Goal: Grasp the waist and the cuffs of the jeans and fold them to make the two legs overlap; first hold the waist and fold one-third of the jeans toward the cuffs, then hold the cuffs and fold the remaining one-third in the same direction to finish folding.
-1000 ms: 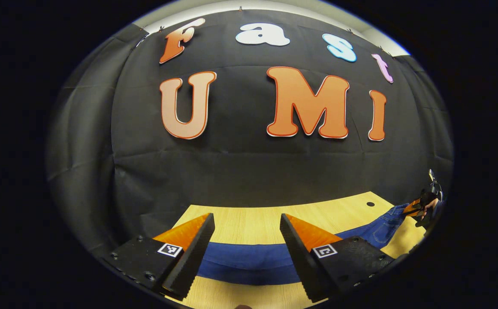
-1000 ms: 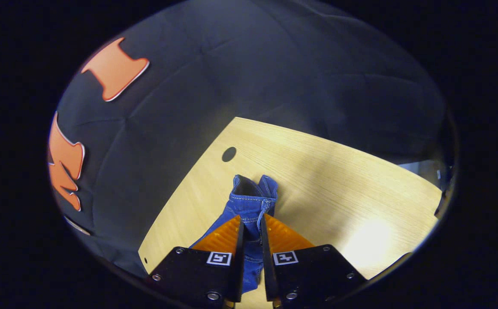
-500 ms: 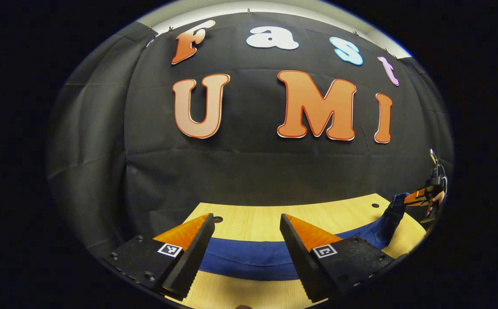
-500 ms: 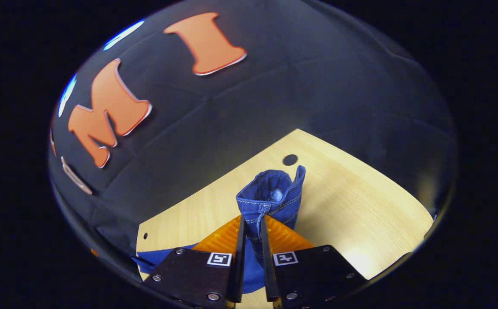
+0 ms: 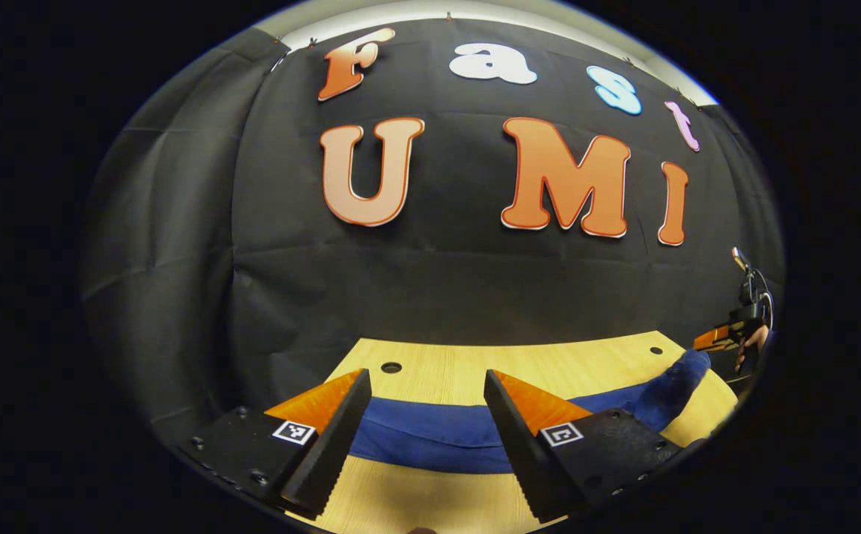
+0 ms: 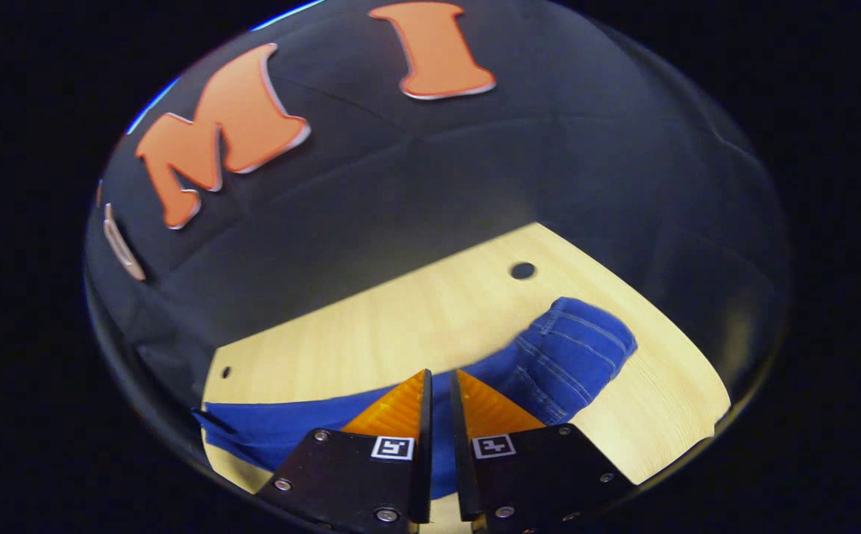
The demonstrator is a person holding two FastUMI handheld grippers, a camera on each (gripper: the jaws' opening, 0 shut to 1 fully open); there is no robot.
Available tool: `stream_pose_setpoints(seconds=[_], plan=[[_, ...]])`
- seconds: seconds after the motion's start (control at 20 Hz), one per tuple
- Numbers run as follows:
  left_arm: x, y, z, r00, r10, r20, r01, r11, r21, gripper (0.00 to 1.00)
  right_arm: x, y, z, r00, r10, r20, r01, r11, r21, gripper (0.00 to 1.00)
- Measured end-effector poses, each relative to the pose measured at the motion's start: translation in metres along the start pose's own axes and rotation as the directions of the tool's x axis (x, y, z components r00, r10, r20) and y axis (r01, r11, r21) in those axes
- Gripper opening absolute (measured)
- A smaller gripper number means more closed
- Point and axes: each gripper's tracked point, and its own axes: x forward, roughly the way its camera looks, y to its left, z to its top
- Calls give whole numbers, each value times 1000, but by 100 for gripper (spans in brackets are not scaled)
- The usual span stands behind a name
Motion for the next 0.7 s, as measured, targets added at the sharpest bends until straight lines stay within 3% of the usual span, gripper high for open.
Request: stream_pose_setpoints(seconds=[0.05,0.15,0.25,0.4,0.7], plan=[[2,4,0,1000,6,-5,-6,1000,6,94,8,-17,-8,999,-25,-47,28,998,57,15],[8,6,-5,1000,16,-17,-16,1000,0,92,16,-54,-23,990,-66,-123,84,985,150,31],[13,-1,-6,1000,17,-24,-18,1000,-7,95,22,-94,-27,983,-122,-140,149,967,208,71],[18,-14,-10,999,28,-40,-28,1000,-6,95,17,-135,-30,975,-130,-182,183,930,318,93],[26,-38,-12,998,32,-54,-31,999,13,95,11,-177,-39,946,-176,-271,282,859,427,96]])
